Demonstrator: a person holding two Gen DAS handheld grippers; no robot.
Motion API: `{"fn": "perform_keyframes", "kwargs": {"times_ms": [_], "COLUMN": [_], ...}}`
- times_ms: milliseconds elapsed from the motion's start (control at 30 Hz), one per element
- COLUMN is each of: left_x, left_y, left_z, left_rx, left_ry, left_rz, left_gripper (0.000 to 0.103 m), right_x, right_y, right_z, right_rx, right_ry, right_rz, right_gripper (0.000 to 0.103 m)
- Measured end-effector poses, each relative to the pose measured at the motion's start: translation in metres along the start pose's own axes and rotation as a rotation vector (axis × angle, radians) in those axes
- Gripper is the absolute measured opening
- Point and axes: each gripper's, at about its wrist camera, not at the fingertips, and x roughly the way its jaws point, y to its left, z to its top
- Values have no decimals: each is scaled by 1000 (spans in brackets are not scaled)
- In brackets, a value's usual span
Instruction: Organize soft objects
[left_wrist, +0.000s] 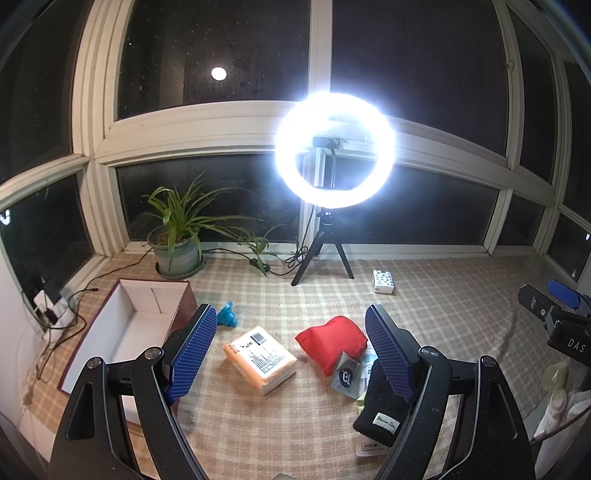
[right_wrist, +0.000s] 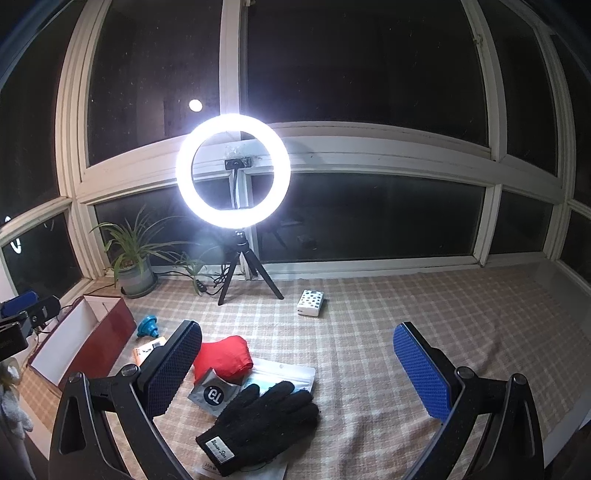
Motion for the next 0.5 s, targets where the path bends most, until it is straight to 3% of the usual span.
{"fn": "perform_keyframes", "kwargs": {"times_ms": [500], "left_x": [6], "left_y": [-7], "left_z": [-2], "left_rx": [2], "left_ry": [5], "left_rz": [-12], "left_gripper": [83], "right_x": [1], "right_y": [-1], "right_z": [1], "right_rx": [-2], "right_ry": [3], "right_rz": [-19], "right_gripper": [103]}}
